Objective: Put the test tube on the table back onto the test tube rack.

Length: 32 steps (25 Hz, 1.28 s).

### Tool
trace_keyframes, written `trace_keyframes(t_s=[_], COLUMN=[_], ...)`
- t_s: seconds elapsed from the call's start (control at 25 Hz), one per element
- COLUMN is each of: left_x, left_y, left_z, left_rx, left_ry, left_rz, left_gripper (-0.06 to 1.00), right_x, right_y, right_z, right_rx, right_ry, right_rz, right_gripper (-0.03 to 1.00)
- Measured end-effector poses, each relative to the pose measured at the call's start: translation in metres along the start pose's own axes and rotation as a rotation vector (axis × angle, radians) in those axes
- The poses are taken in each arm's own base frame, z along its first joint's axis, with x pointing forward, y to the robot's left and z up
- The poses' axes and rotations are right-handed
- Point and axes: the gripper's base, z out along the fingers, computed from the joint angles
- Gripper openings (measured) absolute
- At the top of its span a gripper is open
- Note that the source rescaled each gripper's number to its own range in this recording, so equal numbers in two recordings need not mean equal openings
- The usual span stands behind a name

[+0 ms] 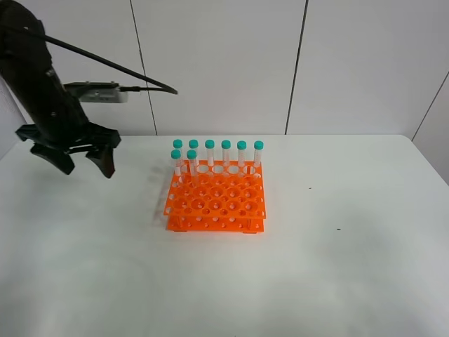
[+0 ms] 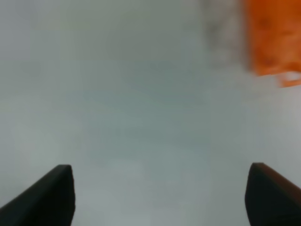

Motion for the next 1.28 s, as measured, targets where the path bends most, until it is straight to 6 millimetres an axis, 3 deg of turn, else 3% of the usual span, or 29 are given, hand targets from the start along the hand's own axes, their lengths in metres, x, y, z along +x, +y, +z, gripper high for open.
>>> trace_keyframes(t_s=[0.16, 0.28, 0.4, 0.64, 0.92, 1.04, 1.28], left_x=[0.009, 0.02, 0.044, 0.126, 0.234, 0.271, 0.321], left_y=[0.039, 0.043, 0.039, 0.029, 0.016, 0.012, 0.006], left_z=[-0.003, -0.013, -0.024, -0.053, -0.058, -0.058, -0.08], left_rx=[-0.036, -0.039, -0.036, -0.04, -0.052, -0.061, -0.082], left_ry=[0.057, 0.042, 0.041, -0.019, -0.244, -0.39, -0.725], left_rz=[-0.1, -0.115, -0.114, -0.107, -0.111, -0.109, -0.101], left_gripper=[1.0, 1.0, 1.0, 1.0, 1.0, 1.0, 1.0], right_x=[0.0, 0.0, 0.0, 0.0, 0.0, 0.0, 0.0], right_y=[0.0, 0.0, 0.0, 0.0, 0.0, 0.0, 0.0], right_z=[0.0, 0.0, 0.0, 0.0, 0.0, 0.0, 0.0], right_rx=[0.0, 0.0, 0.0, 0.0, 0.0, 0.0, 0.0], right_ry=[0.0, 0.0, 0.0, 0.0, 0.0, 0.0, 0.0], right_rz=[0.0, 0.0, 0.0, 0.0, 0.0, 0.0, 0.0], right_gripper=[1.0, 1.0, 1.0, 1.0, 1.0, 1.0, 1.0])
